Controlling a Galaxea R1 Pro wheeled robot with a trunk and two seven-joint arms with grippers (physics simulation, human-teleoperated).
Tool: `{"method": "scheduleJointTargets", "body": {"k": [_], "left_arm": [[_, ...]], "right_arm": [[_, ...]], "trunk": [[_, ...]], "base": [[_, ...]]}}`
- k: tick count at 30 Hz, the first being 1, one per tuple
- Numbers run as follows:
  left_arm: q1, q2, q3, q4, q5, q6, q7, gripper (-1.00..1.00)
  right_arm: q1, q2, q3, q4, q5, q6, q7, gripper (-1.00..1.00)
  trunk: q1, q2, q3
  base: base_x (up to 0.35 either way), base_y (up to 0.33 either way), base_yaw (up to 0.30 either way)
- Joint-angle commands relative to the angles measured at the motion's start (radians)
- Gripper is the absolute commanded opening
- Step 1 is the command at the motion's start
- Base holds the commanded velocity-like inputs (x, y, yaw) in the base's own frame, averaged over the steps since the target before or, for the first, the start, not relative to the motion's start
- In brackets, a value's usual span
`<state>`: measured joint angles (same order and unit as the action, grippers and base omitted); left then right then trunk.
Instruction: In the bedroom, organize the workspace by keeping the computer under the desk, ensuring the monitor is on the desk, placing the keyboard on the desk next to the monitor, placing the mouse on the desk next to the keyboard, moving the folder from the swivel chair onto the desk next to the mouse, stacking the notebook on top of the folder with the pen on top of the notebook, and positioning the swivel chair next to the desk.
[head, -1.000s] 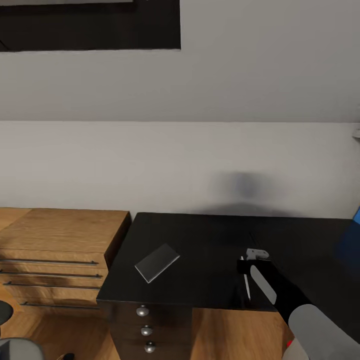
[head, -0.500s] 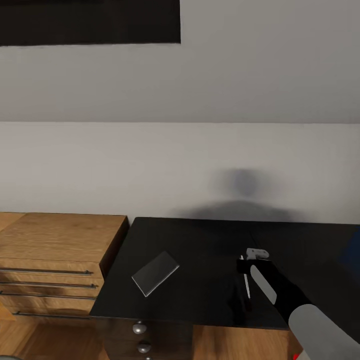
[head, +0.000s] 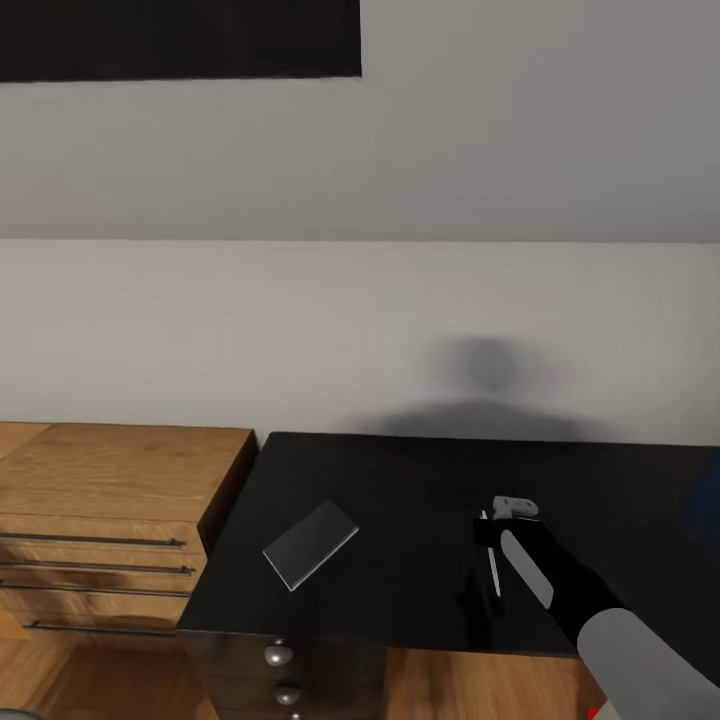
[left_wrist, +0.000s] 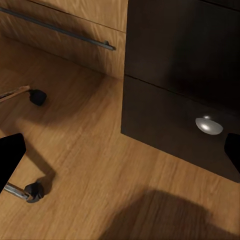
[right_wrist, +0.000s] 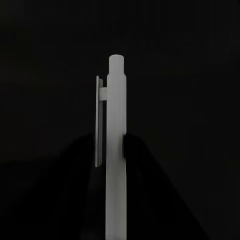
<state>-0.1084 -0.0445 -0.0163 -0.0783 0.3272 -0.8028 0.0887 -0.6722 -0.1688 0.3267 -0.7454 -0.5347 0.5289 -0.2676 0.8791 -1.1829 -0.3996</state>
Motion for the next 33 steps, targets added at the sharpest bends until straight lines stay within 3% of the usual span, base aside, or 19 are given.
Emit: {"method": "scheduleJointTargets", "body": {"k": [1, 9, 17, 18, 33], "left_arm": [[-0.001, -0.001, -0.002, 0.0, -0.005, -0.002, 0.009, 1.0], [-0.001, -0.003, -0.002, 0.0, -0.005, -0.003, 0.009, 1.0], [-0.001, -0.003, -0.001, 0.0, -0.005, -0.004, 0.008, 1.0], [-0.001, -0.003, -0.001, 0.0, -0.005, -0.004, 0.008, 1.0], [-0.001, -0.003, -0.001, 0.0, -0.005, -0.004, 0.008, 1.0]], "right_arm": [[-0.001, -0.002, 0.006, -0.002, -0.011, 0.002, -0.01, -1.0], [0.0, -0.002, 0.006, -0.002, -0.011, 0.002, -0.01, -1.0], [0.0, -0.002, 0.006, -0.003, -0.011, 0.002, -0.01, -1.0], [0.0, -0.002, 0.006, -0.003, -0.011, 0.002, -0.01, 1.0], [0.0, -0.002, 0.004, -0.036, -0.013, 0.006, -0.014, 1.0]], "trunk": [[0.004, -0.008, -0.004], [0.035, -0.064, -0.029], [0.035, -0.064, -0.029], [0.035, -0.064, -0.029], [0.035, -0.064, -0.029]], "base": [[0.0, 0.0, 0.0], [0.0, 0.0, 0.0], [0.0, 0.0, 0.0], [0.0, 0.0, 0.0], [0.0, 0.0, 0.0]]}}
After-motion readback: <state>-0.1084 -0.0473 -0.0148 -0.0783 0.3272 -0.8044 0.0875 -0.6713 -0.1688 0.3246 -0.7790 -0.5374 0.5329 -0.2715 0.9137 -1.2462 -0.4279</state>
